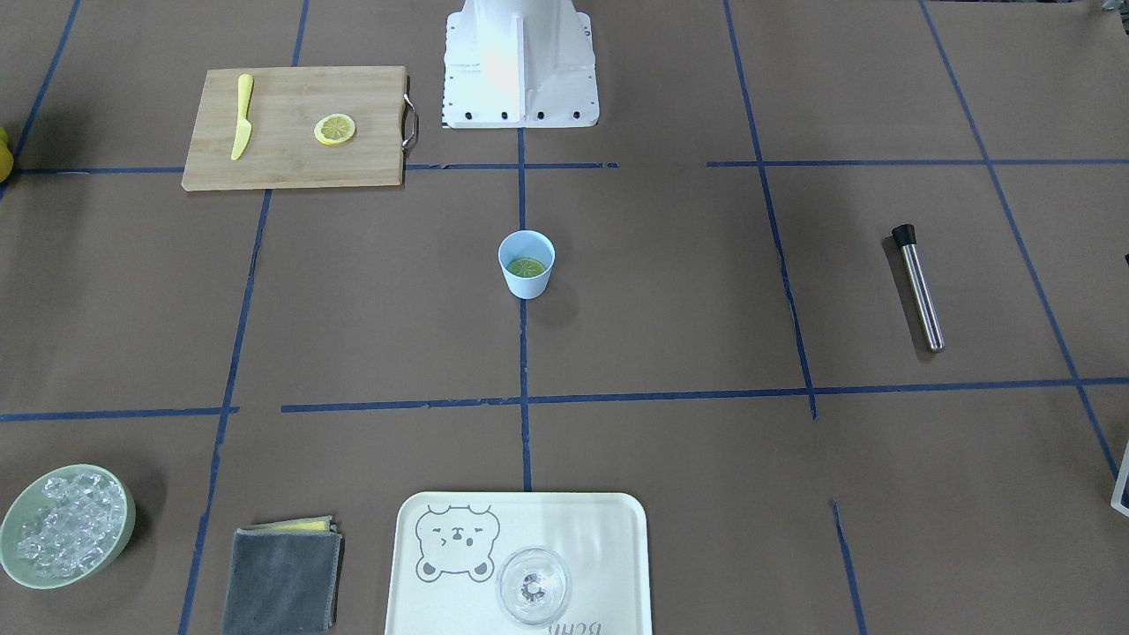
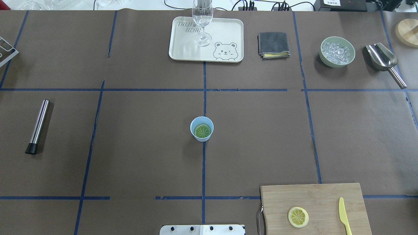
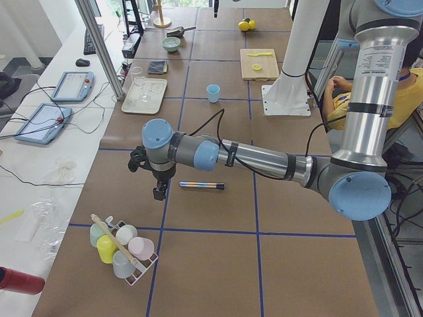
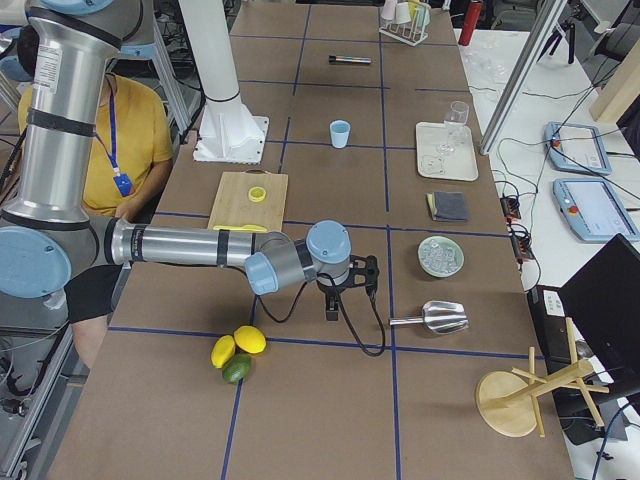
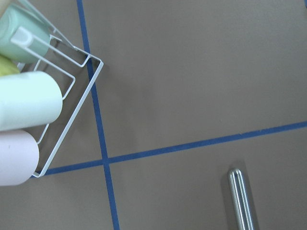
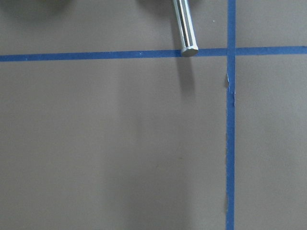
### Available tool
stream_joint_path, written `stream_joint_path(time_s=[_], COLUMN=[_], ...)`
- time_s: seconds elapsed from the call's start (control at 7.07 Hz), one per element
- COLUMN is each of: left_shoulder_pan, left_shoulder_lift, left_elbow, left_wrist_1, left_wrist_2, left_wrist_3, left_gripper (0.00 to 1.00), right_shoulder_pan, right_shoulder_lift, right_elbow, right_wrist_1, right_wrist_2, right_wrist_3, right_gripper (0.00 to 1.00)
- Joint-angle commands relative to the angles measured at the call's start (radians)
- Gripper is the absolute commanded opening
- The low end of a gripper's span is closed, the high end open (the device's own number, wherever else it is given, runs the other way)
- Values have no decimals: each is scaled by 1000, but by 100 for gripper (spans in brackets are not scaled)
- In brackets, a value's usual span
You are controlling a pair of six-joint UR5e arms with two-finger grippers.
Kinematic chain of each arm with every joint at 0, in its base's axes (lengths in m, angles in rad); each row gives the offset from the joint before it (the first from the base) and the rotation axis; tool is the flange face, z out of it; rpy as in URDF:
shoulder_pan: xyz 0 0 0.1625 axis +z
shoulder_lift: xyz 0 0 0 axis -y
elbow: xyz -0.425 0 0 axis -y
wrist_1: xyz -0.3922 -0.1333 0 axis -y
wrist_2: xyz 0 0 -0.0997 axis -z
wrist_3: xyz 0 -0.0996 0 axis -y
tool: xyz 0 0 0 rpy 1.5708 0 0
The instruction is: Squeeze lemon into cup
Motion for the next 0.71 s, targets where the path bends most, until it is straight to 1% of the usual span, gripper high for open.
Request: stream_joint_path(time_s=[0.0, 0.14, 0.28, 0.42, 0.57], left_shoulder_pan=[-25, -25, -20, -17, -17], left_shoulder_lift=[-2, 4, 35, 70, 87], left_elbow=[-33, -44, -29, -34, -38], left_wrist_1=[74, 126, 142, 124, 128], left_wrist_2=[21, 79, 78, 71, 69], left_wrist_3=[56, 69, 72, 73, 75], left_gripper=[100, 100, 100, 100, 100], right_shoulder_pan=[61, 76, 116, 137, 136], right_shoulder_lift=[28, 54, 104, 113, 116], right_elbow=[-14, 16, 86, 127, 128], right_wrist_1=[-137, -260, -442, -554, -554], right_wrist_2=[66, 66, 66, 46, 8], right_wrist_3=[-142, -214, -252, -297, -305], right_gripper=[100, 100, 100, 100, 100])
